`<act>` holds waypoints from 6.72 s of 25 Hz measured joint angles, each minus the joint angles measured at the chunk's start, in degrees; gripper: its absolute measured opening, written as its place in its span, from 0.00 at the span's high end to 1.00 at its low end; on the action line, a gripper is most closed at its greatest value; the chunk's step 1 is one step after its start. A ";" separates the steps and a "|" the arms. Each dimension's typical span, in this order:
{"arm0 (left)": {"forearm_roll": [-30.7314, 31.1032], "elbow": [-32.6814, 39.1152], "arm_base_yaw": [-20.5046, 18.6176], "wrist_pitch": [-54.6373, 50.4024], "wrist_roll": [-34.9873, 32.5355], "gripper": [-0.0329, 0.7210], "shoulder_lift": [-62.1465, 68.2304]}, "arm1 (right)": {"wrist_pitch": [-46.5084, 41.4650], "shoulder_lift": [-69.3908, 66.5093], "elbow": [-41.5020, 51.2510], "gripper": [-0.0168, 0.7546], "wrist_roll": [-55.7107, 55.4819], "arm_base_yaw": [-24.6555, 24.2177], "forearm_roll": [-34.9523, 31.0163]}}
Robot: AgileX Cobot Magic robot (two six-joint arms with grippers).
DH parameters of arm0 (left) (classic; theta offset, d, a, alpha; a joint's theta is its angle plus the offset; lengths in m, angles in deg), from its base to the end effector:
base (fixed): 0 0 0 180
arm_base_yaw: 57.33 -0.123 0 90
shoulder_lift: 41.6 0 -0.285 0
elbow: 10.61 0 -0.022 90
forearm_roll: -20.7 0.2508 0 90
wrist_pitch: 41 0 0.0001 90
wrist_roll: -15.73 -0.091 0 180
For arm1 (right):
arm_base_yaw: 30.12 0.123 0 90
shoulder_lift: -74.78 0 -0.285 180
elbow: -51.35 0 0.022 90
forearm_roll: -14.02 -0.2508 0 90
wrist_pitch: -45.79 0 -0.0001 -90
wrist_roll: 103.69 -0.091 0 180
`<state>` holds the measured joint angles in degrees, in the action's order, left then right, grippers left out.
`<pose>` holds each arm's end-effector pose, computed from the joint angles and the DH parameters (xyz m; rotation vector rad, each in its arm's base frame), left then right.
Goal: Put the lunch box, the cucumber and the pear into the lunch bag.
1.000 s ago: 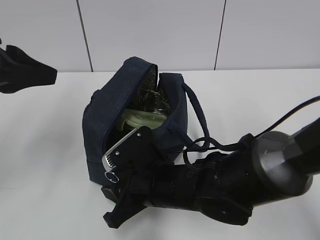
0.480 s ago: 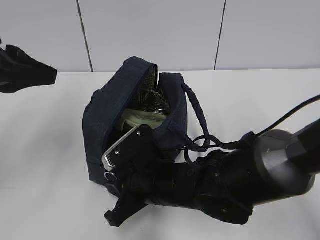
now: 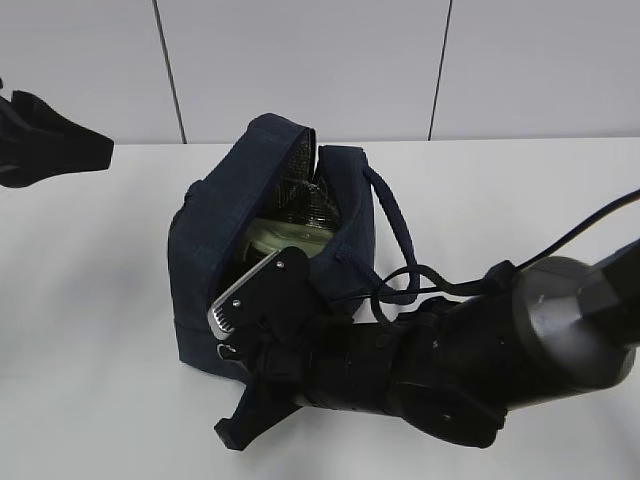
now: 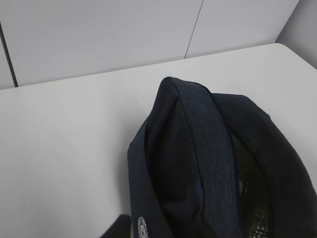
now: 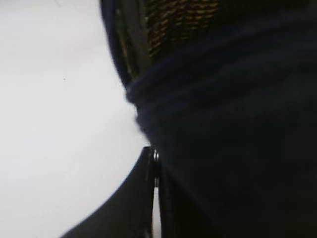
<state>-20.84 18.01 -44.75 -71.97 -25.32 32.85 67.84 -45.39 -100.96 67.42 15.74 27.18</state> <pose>0.2283 -0.0828 0.3104 0.5055 2.1573 -0.4706 0.2509 0.2697 0.1149 -0.9803 2.0243 0.5022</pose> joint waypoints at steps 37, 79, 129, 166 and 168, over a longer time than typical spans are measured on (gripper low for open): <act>0.44 0.00 0.00 -0.04 0.00 0.64 3.25 | -12.30 10.32 -1.25 0.98 -67.94 1.59 69.39; -21.39 11.91 -3.47 -6.95 -24.55 0.64 3.25 | -24.29 18.66 -9.11 0.98 -74.72 4.66 82.00; -46.20 18.16 -6.01 -16.20 -60.81 0.94 16.57 | -27.66 18.66 -13.12 0.98 -76.26 4.66 82.00; -44.88 17.56 -6.01 -15.48 -60.85 0.95 16.57 | 5.19 -3.90 -37.70 0.98 -114.65 -28.86 75.21; -44.82 17.56 -6.01 -15.48 -60.85 0.95 16.57 | 7.52 -8.25 -40.93 0.98 -119.26 -30.81 75.34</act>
<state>-65.66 35.57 -50.76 -87.45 -86.17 49.43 75.37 -53.64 -141.89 -51.84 -15.06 102.53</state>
